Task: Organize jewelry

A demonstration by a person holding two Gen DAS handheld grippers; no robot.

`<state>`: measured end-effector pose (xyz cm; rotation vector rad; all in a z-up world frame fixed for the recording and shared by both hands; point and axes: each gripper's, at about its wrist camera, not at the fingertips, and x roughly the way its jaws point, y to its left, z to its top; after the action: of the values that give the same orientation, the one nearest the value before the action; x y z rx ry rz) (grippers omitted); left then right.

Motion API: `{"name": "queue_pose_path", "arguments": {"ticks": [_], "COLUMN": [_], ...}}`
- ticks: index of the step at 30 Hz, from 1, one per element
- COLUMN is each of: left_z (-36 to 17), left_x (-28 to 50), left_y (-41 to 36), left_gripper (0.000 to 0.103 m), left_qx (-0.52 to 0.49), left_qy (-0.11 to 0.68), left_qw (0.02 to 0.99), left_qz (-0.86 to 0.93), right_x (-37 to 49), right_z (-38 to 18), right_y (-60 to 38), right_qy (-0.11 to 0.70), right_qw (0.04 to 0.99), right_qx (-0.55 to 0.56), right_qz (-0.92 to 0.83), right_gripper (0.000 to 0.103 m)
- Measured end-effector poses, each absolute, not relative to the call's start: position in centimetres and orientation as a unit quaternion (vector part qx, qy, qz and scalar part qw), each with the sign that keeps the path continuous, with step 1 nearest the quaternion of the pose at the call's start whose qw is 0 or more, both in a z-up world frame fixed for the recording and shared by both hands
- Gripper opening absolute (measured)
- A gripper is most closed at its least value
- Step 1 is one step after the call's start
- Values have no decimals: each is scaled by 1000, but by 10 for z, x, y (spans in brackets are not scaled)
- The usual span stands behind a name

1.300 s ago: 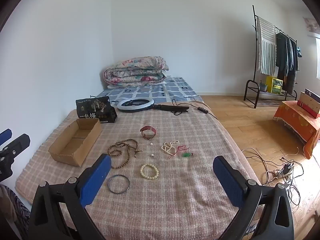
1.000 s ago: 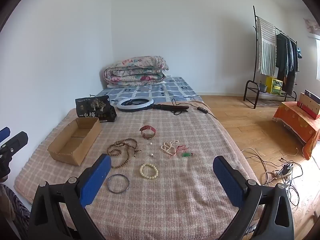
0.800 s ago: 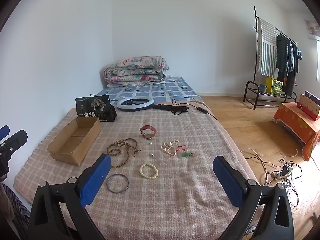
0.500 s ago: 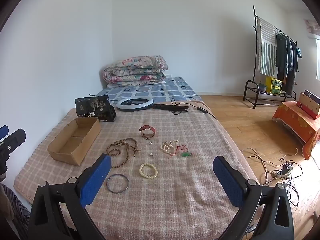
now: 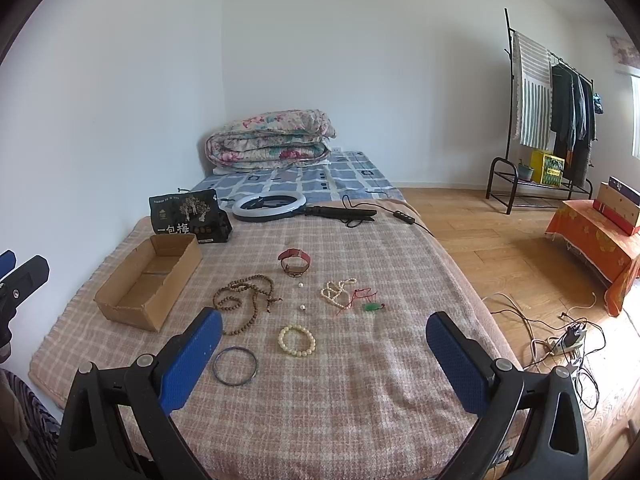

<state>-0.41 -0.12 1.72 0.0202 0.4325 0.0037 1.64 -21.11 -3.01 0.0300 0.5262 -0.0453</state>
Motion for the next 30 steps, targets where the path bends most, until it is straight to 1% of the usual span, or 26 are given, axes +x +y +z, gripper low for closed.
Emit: {"name": "queue_pose_path", "arguments": {"ticks": [30], "left_z": [16], "left_x": [-6], "left_y": [0], "left_gripper": [103], "left_qx": [8], "left_qy": [213], "left_qw": [977], "left_qz": [1], "right_x": [15], "right_z": [-30], "right_y": [-209], "right_qy": [263], "right_qw": [964], "right_qx": [15], "right_qz": [-23], "right_gripper": [103]}}
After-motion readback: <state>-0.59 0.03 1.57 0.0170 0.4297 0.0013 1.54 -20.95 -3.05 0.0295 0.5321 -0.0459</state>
